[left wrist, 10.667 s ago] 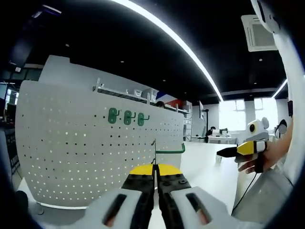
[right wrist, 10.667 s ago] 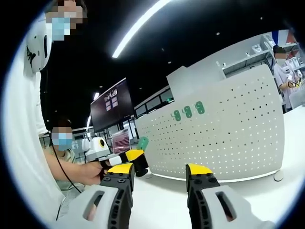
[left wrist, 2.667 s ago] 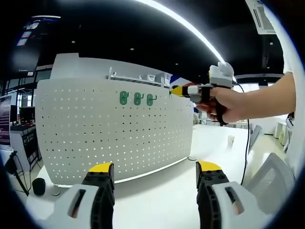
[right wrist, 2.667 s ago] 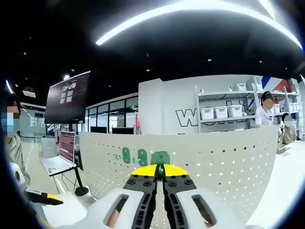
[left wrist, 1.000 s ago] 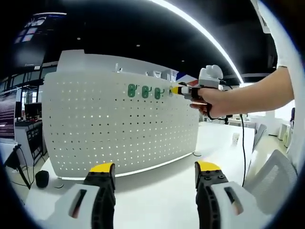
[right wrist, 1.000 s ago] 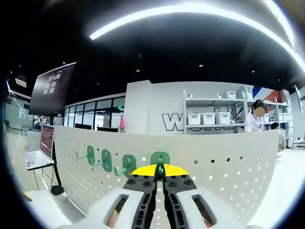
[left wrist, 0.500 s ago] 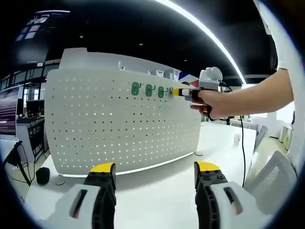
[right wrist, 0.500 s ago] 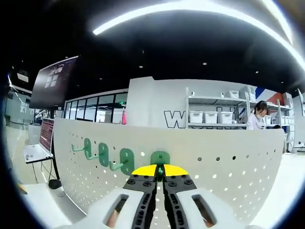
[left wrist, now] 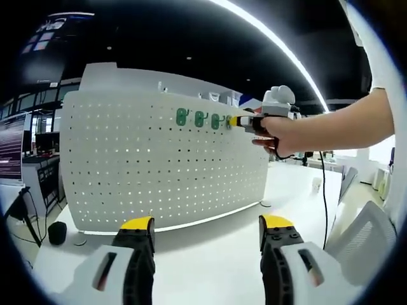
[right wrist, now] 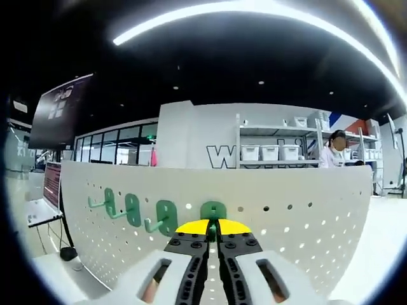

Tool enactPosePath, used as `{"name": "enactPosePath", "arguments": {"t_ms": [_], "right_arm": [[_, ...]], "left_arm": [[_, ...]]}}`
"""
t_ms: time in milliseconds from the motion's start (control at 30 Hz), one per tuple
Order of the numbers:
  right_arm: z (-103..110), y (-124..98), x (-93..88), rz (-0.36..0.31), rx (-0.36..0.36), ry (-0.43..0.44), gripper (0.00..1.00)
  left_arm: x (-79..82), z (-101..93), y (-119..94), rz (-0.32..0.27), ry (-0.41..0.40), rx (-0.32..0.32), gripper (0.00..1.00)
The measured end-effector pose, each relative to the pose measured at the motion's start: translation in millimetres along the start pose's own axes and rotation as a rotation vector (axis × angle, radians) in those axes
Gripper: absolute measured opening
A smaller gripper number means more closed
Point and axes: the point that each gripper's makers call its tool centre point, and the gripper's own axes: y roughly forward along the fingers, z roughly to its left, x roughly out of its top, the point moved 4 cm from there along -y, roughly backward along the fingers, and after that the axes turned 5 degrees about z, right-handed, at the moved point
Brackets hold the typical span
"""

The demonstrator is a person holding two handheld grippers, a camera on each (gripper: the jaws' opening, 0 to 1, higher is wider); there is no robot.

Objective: Insert the hook assembly into the mounting plate slot until the hook locks in place.

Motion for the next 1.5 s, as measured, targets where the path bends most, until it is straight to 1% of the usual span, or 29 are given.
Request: {"name": "enactPosePath", "arguments": {"t_ms": [100, 167, 367, 433, 500, 567, 633, 700, 733, 767, 800, 833, 867, 900, 967, 1033, 1067, 1133, 1200, 1267, 1300, 1367, 1433, 1500], "right_arm": [[-0.5, 1.7, -0.7, 0.003, -0.026, 0.039, 0.02], [-0.5, 1.0, -0.4, 0.004, -0.029, 0.028, 0.02], [-1.1, -0.8, -1.8, 0.011, -0.011, 0.045, 0.03], [-1.5, -1.6, -3.3, 0.025, -0.001, 0.051, 0.05], [-2.4, -2.4, -5.3, 0.042, 0.0, 0.038, 0.06], [-3.6, -5.1, -5.3, 0.04, 0.016, 0.061, 0.11], [-5.3, -6.7, -5.8, 0.044, 0.02, 0.062, 0.15], [-6.7, -10.2, -7.0, 0.053, 0.024, 0.058, 0.16], [-7.1, -11.8, -8.4, 0.057, 0.042, 0.071, 0.17], [-9.0, -13.4, -9.6, 0.064, 0.042, 0.073, 0.17], [-9.8, -16.6, -11.8, 0.083, 0.058, 0.089, 0.17], [-8.1, -18.2, -9.8, 0.068, 0.079, 0.103, 0.18], [-8.6, -20.7, -8.8, 0.061, 0.084, 0.092, 0.19], [-5.7, -21.5, -5.3, 0.036, 0.113, 0.105, 0.2], [-7.7, -25.3, -6.0, 0.045, 0.119, 0.113, 0.23], [-5.0, -28.6, -5.2, 0.036, 0.158, 0.151, 0.27], [-5.5, -30.0, -5.2, 0.035, 0.162, 0.146, 0.27], [-0.9, -32.7, -5.4, 0.035, 0.204, 0.163, 0.29], [-1.1, -34.3, -4.4, 0.021, 0.209, 0.172, 0.31], [-0.7, -34.7, -5.6, 0.037, 0.21, 0.175, 0.3], [0.4, -35.9, -3.3, 0.023, 0.221, 0.187, 0.31], [1.5, -36.7, -3.0, 0.031, 0.221, 0.169, 0.3], [2.0, -39.9, -0.5, 0.02, 0.232, 0.17, 0.31], [0.9, -45.1, 0.5, 0.014, 0.245, 0.153, 0.31]], "left_arm": [[-0.2, -0.1, -0.1, 0.001, 0.003, -0.001, 0.68], [-1.0, 0.4, -0.2, 0.003, 0.002, 0.001, 0.68], [-2.0, -1.0, 0.3, 0.01, 0.012, -0.001, 0.69], [-2.5, -0.4, 0.6, 0.013, 0.009, 0.002, 0.69], [-1.3, -0.1, 0.1, 0.007, 0.01, 0.005, 0.69], [-0.7, 0.2, -0.2, 0.005, 0.012, 0.008, 0.69], [0.9, 0.4, -0.6, -0.006, 0.008, 0.007, 0.69], [0.3, 0.4, -0.6, -0.003, 0.011, 0.007, 0.69], [0.3, -0.2, -0.6, -0.002, 0.011, 0.004, 0.69], [0.6, -0.9, -0.6, -0.003, 0.012, 0.002, 0.69], [1.1, -1.7, -0.7, -0.005, 0.013, -0.001, 0.69], [1.9, -2.6, -0.7, -0.01, 0.011, -0.004, 0.69], [2.0, -3.0, -0.6, -0.01, 0.011, -0.006, 0.69], [1.7, -3.7, -0.4, -0.01, 0.013, -0.009, 0.69], [2.1, -5.0, -0.3, -0.009, 0.018, -0.013, 0.69], [3.3, -5.8, -0.4, -0.013, 0.017, -0.018, 0.69], [3.1, -6.0, -0.4, -0.011, 0.019, -0.018, 0.69], [2.5, -6.2, -0.3, -0.011, 0.022, -0.021, 0.69], [3.2, -7.3, -0.3, -0.012, 0.022, -0.024, 0.69], [3.4, -8.8, 0.0, -0.012, 0.023, -0.03, 0.69], [3.5, -9.2, 0.1, -0.012, 0.026, -0.032, 0.69], [3.2, -9.9, 0.3, -0.008, 0.035, -0.034, 0.69], [3.8, -10.2, 0.1, -0.011, 0.031, -0.037, 0.69], [4.3, -9.8, 0.3, -0.01, 0.032, -0.036, 0.69]]}}
